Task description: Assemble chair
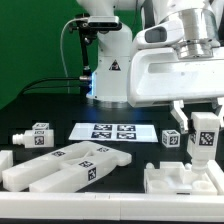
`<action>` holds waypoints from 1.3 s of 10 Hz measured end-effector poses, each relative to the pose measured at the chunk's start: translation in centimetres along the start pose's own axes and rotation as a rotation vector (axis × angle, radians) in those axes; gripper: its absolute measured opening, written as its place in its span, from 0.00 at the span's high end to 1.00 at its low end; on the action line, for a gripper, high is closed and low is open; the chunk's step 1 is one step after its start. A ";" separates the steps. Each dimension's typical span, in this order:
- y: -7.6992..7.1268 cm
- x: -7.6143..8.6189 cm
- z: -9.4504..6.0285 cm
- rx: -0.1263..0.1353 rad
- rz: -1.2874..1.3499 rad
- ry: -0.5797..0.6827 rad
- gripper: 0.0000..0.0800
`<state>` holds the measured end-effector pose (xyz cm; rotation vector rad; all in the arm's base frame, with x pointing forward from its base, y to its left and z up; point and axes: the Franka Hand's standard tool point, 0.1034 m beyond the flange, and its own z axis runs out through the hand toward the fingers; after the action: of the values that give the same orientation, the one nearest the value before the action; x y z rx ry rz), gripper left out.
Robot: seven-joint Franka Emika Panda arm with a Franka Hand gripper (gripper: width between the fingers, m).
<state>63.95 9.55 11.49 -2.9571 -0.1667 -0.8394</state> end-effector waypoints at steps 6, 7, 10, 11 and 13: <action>-1.4 -1.8 1.8 0.014 -0.011 -0.029 0.64; -1.6 -1.9 1.9 0.015 -0.015 -0.031 0.64; -1.6 -2.4 2.3 0.014 -0.017 -0.034 0.64; -1.4 -2.6 2.5 0.012 -0.020 -0.037 0.64; -1.0 -3.1 2.9 0.009 -0.022 -0.043 0.64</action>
Offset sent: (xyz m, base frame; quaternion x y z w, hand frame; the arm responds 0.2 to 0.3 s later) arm 0.0052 0.0093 -0.0155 0.0050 0.0115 0.0193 0.9997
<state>62.71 10.59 7.45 -2.9718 -0.2054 -0.7760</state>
